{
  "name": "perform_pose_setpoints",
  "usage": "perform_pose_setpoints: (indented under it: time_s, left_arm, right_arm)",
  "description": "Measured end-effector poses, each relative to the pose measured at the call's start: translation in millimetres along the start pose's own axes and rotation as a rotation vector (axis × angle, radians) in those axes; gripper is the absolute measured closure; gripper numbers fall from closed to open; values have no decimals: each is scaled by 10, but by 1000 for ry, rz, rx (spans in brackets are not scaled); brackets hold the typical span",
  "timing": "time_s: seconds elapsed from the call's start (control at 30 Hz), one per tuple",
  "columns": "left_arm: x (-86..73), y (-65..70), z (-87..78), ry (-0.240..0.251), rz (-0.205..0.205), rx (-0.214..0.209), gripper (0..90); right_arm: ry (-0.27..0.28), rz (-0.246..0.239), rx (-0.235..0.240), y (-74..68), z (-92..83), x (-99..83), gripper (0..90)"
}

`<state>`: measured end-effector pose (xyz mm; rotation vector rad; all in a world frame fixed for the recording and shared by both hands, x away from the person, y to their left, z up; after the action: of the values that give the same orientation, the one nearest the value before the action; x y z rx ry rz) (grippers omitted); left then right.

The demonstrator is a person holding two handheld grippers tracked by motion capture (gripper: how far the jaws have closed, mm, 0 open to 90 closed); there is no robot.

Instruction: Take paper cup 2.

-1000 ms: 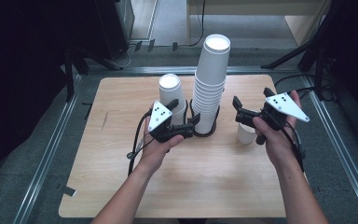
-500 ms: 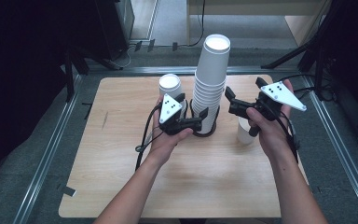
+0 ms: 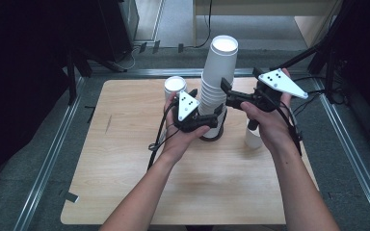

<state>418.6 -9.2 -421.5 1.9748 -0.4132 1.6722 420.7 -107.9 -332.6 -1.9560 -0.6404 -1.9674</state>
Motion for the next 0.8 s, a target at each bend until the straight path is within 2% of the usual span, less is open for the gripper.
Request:
perform_pose_setpoints:
  time_s: [0.1, 0.17, 0.37, 0.6, 0.7, 0.8]
  left_arm:
    - [13, 37, 37, 15, 0, 5, 75]
    - [-16, 48, 81, 2, 19, 22, 64]
    - [5, 25, 161, 24, -5, 53, 53]
    - [9, 33, 213, 31, -27, 63, 16]
    - [17, 32, 226, 38, -41, 69, 15]
    - [12, 25, 247, 28, -42, 89, 15]
  right_arm:
    - [6, 3, 15, -41, 46, 41, 0]
    - [8, 2, 22, -64, 80, 54, 0]
    - [2, 5, 35, -105, 161, 84, 0]
    - [-37, -22, 65, -170, 265, 87, 0]
    - [-44, -15, 71, -181, 301, 96, 0]
    - [-79, -22, 66, -171, 364, 40, 0]
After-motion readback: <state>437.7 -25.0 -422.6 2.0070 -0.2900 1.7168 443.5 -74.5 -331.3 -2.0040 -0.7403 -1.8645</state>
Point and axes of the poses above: each handheld gripper's, and its own axes: z roughly forward along the jaws, x roughly out of its top, y roughly to its right, the point moved 9 cm from there along z, roughly forward along the jaws, and after that the axes turned 11 degrees about -z, right-handed, at the moved point
